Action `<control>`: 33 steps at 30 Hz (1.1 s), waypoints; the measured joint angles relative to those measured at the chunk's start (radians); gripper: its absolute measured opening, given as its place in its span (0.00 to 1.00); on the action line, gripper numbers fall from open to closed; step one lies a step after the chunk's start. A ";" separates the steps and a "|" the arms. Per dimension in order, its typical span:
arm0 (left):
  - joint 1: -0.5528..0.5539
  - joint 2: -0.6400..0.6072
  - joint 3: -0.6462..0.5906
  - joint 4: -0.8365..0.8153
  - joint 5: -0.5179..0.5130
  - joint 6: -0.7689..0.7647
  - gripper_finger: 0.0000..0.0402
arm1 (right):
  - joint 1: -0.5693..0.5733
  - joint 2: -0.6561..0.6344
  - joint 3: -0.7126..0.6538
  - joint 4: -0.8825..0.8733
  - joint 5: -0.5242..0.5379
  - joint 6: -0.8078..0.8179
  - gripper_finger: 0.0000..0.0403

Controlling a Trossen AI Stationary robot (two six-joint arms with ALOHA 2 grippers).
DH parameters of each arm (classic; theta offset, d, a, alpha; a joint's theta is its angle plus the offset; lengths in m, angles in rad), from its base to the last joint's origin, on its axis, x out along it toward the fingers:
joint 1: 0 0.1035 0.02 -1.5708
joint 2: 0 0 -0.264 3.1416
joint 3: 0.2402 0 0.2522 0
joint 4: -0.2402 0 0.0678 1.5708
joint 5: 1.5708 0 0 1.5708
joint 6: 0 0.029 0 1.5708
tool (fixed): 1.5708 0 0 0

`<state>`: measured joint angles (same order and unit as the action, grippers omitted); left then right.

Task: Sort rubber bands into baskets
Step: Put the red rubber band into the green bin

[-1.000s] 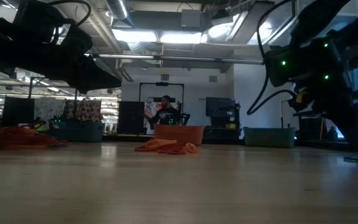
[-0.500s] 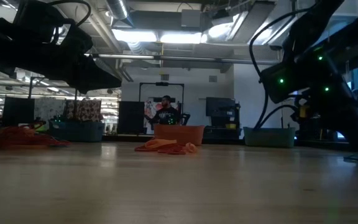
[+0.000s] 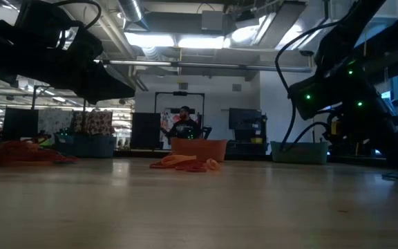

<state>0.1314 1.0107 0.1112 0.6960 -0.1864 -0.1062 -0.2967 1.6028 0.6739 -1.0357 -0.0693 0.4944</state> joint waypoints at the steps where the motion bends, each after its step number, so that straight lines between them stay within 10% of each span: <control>1: 0.000 0.000 0.000 0.000 0.000 0.000 0.11 | 0.002 0.001 0.000 0.001 0.002 -0.007 0.04; 19: 0.000 0.000 0.000 0.004 0.000 0.007 0.11 | 0.001 -0.103 0.131 0.040 0.138 -0.128 0.01; 33: 0.000 0.000 0.000 0.004 0.000 0.011 0.11 | -0.040 -0.127 0.163 0.230 0.528 -0.300 0.01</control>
<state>0.1314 1.0103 0.1112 0.6998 -0.1866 -0.0948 -0.3362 1.4754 0.8364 -0.8060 0.4584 0.1945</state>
